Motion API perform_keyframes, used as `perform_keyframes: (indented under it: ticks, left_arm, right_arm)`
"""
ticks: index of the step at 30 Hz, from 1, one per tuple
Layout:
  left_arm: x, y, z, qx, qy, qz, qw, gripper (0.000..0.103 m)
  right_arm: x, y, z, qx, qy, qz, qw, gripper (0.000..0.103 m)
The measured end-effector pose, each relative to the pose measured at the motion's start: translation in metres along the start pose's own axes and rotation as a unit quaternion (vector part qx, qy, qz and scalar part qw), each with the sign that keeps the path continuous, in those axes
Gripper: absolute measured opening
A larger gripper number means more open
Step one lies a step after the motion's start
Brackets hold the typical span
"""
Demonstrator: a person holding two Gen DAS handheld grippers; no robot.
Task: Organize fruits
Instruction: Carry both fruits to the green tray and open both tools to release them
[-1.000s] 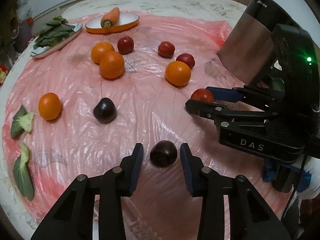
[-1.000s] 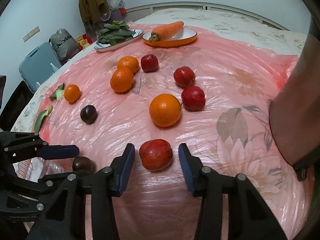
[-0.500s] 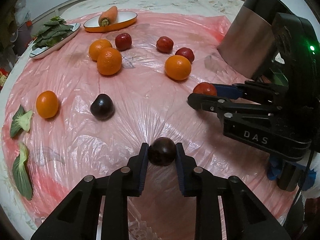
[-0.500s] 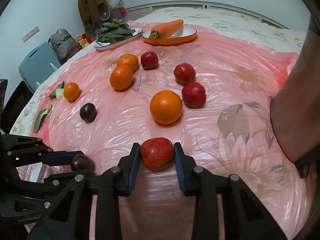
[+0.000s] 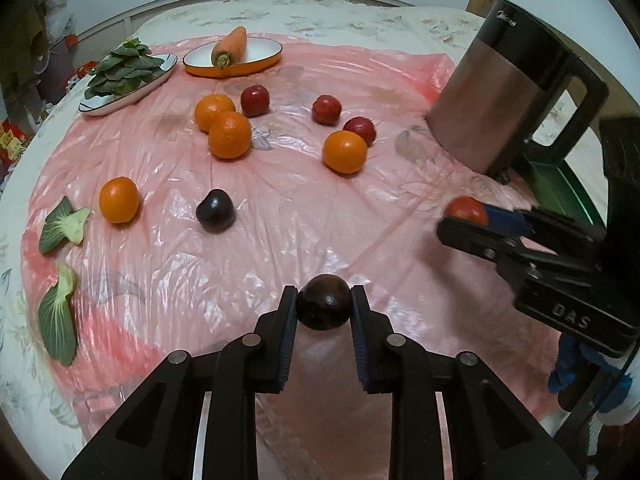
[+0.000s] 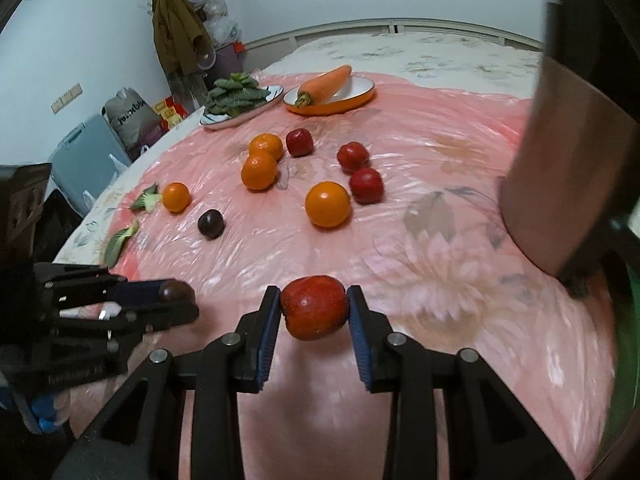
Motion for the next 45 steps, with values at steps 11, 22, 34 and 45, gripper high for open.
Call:
perform_keyframes:
  ticks: [11, 22, 34, 45]
  left_arm:
    - [-0.007, 0.086, -0.015, 0.043, -0.001, 0.045, 0.9981, 0.022]
    - [0.005, 0.215, -0.058, 0.118, 0.000, 0.113, 0.9866, 0.022]
    - [0.048, 0.346, -0.096, 0.204, -0.021, 0.143, 0.9682, 0.022]
    - [0.091, 0.390, -0.080, 0.279, -0.059, 0.096, 0.9537, 0.022]
  right_arm:
    - [-0.084, 0.091, 0.036, 0.059, 0.036, 0.057, 0.996, 0.012]
    - [-0.150, 0.217, 0.045, 0.129, 0.078, 0.148, 0.977, 0.012]
    - [-0.175, 0.320, 0.063, 0.182, 0.092, 0.221, 0.954, 0.012]
    - [-0.168, 0.347, 0.079, 0.179, 0.072, 0.255, 0.947, 0.012]
Point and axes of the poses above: each gripper's, at about its wrist camera, not at the fingertips, and x roughly the way its jaws point, y to its right, z to its underside, the point moved 7 cm from there along x, roughly the way its jaws point, and after that the axes turned 6 degrees about x, right-handed, at the moved point
